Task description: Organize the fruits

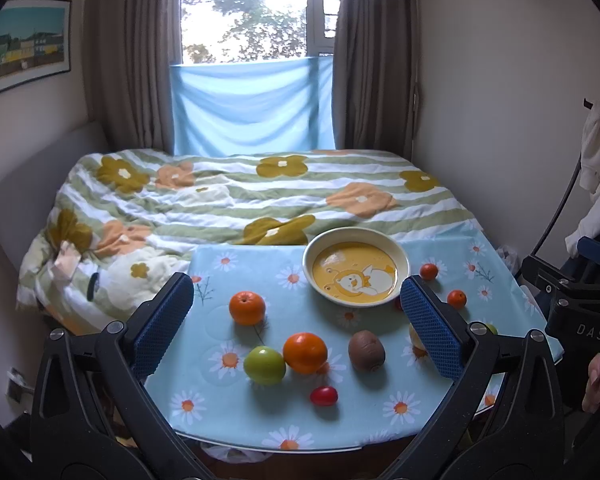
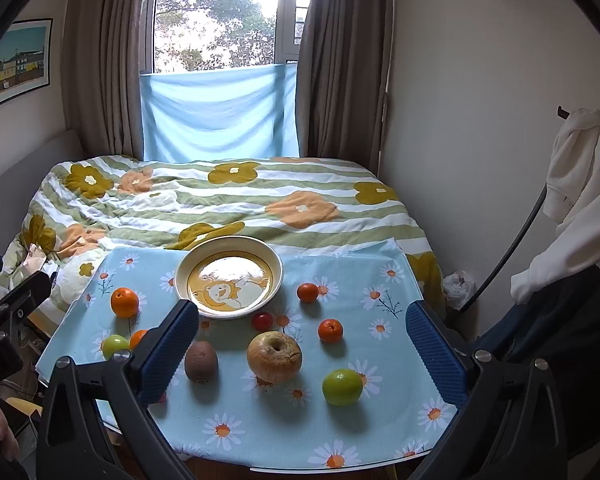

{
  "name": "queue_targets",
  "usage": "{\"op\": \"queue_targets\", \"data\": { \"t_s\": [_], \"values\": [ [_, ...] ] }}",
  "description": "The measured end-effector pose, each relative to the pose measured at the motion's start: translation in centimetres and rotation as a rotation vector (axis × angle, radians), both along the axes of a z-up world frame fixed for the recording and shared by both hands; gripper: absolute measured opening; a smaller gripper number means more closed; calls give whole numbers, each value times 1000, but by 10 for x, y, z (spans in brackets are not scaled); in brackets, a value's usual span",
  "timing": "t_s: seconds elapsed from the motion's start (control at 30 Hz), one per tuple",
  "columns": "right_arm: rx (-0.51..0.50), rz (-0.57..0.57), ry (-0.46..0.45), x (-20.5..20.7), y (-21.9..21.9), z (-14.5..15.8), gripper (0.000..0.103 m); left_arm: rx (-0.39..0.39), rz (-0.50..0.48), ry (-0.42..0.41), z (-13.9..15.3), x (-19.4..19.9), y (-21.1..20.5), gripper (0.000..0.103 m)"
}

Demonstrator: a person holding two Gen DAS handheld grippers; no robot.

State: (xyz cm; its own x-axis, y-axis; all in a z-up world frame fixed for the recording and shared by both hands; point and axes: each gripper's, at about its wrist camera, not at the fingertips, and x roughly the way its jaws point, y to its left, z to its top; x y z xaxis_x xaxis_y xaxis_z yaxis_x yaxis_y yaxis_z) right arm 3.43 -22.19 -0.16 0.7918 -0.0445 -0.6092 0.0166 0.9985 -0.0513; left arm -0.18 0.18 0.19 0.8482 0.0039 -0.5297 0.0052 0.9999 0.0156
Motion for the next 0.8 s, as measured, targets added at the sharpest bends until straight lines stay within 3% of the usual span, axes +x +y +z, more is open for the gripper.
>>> {"op": "queue_targets", "data": {
  "t_s": [0.8],
  "values": [
    [3,7,-4,-3,8,5,103,-4,0,-1,1,-2,1,103]
  ]
}}
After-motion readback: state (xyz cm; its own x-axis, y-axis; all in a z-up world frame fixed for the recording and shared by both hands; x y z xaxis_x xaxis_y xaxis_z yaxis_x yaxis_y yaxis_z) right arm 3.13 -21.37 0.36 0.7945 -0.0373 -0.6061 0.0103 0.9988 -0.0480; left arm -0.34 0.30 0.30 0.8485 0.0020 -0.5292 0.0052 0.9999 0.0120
